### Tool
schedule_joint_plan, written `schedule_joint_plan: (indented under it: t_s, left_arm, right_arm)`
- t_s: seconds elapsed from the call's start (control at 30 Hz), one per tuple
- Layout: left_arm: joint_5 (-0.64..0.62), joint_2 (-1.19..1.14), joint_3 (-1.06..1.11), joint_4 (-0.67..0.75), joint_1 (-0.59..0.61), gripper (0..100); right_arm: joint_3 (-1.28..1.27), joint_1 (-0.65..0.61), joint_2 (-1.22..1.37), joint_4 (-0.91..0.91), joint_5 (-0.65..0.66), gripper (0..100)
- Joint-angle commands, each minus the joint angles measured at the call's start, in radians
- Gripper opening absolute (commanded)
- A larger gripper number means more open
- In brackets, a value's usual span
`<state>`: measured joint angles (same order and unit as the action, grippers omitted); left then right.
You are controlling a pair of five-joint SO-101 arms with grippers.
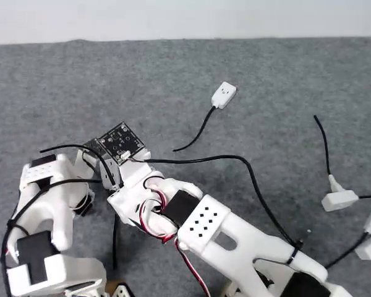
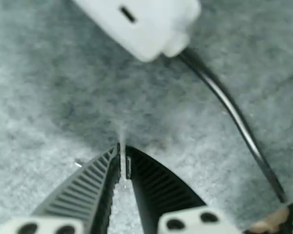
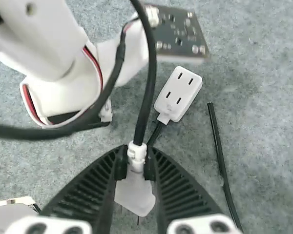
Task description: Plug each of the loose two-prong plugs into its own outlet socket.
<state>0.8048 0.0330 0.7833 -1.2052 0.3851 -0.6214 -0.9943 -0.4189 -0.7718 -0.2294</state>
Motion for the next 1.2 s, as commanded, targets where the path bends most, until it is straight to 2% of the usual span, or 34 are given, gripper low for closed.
schedule_joint_plan:
  t_s: [0.0,0.17,0.47,0.73,0.8,0.9,1.03,1.17]
  left_arm:
    - [0.095,0.034,0.008,-0.020,-0.015,1]
    - [0.275,0.124,0.062,-0.069,0.009,1]
    - [0.330,0.210,0.137,-0.037,0.011,1]
    - [0.431,0.213,0.128,-0.083,0.037,1]
    - [0.423,0.212,0.107,-0.083,0.060,1]
    - [0.302,0.212,0.099,-0.026,0.081,1]
    - [-0.058,0.212,0.097,0.117,0.087,1]
    - [-0.210,0.206,0.062,0.153,0.169,1]
  right_arm:
    - [0.008,-0.005,-0.045,0.024,0.014,0.8]
    - [0.000,-0.001,0.001,0.073,0.046,0.8]
    - [0.009,0.015,0.061,0.113,0.066,0.8]
    - [0.014,0.048,0.070,0.130,0.186,0.8]
    - [0.009,0.054,0.070,0.151,0.204,0.8]
    - [-0.002,0.059,0.070,0.186,0.210,0.8]
    - [-0.071,0.059,0.071,0.346,0.259,0.8]
    - [-0.097,0.059,0.110,0.475,0.339,0.8]
